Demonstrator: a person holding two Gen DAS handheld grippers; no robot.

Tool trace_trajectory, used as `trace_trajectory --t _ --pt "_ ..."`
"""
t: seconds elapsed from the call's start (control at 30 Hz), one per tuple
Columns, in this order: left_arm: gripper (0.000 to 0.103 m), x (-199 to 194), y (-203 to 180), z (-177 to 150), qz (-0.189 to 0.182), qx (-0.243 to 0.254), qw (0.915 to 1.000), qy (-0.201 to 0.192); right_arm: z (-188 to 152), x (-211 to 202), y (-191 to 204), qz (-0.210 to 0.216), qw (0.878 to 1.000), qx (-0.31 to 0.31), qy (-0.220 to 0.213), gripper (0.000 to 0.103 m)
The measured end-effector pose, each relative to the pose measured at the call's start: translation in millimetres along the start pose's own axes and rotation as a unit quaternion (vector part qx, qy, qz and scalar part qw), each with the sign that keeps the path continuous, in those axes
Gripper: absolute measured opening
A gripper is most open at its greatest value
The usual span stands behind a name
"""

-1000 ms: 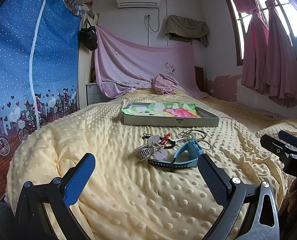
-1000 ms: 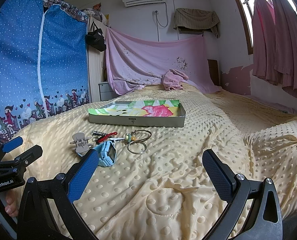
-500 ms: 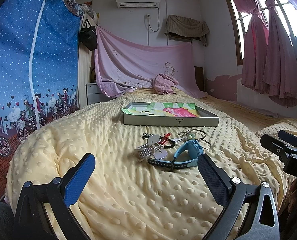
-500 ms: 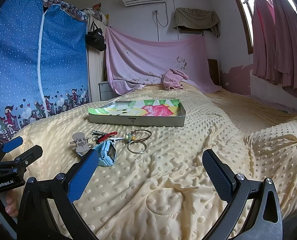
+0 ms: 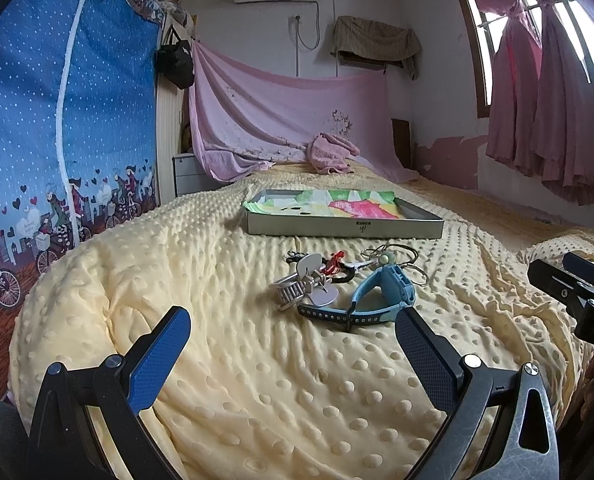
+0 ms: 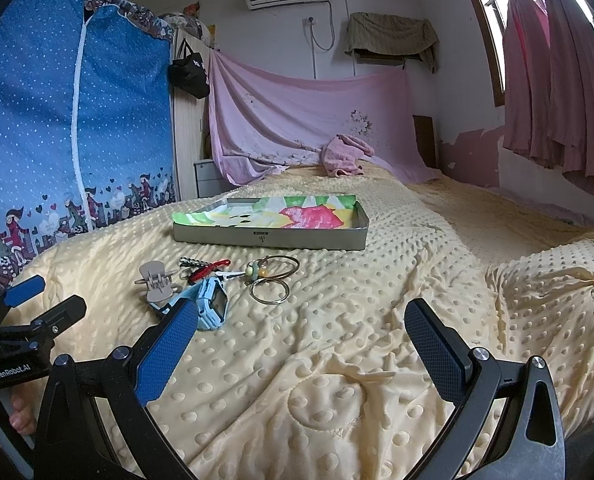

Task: Organize jewelry
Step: 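Grasp the blue watch with the right gripper while the left gripper grasps the clear claw clip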

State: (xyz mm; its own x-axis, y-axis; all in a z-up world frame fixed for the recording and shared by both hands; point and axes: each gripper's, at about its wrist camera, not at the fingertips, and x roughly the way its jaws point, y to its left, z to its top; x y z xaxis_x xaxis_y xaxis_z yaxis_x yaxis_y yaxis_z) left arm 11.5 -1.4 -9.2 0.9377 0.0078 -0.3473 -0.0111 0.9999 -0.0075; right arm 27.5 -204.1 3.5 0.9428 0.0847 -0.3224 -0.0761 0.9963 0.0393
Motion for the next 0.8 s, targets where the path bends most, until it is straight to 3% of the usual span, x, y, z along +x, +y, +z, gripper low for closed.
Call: trace_trajectory --t 0.43,0.8 --pt "0.103 35.9 1.2 13.7 0.005 0.019 0.9979 0.061 7.0 30.8 -12.0 0.014 0.998 0.010 0.054 0.102" --pt "0.103 75.7 18.0 28.6 0.008 0.013 0.9951 0.097 14.5 64.6 11.0 0.044 0.996 -0.014 0.078 0.102"
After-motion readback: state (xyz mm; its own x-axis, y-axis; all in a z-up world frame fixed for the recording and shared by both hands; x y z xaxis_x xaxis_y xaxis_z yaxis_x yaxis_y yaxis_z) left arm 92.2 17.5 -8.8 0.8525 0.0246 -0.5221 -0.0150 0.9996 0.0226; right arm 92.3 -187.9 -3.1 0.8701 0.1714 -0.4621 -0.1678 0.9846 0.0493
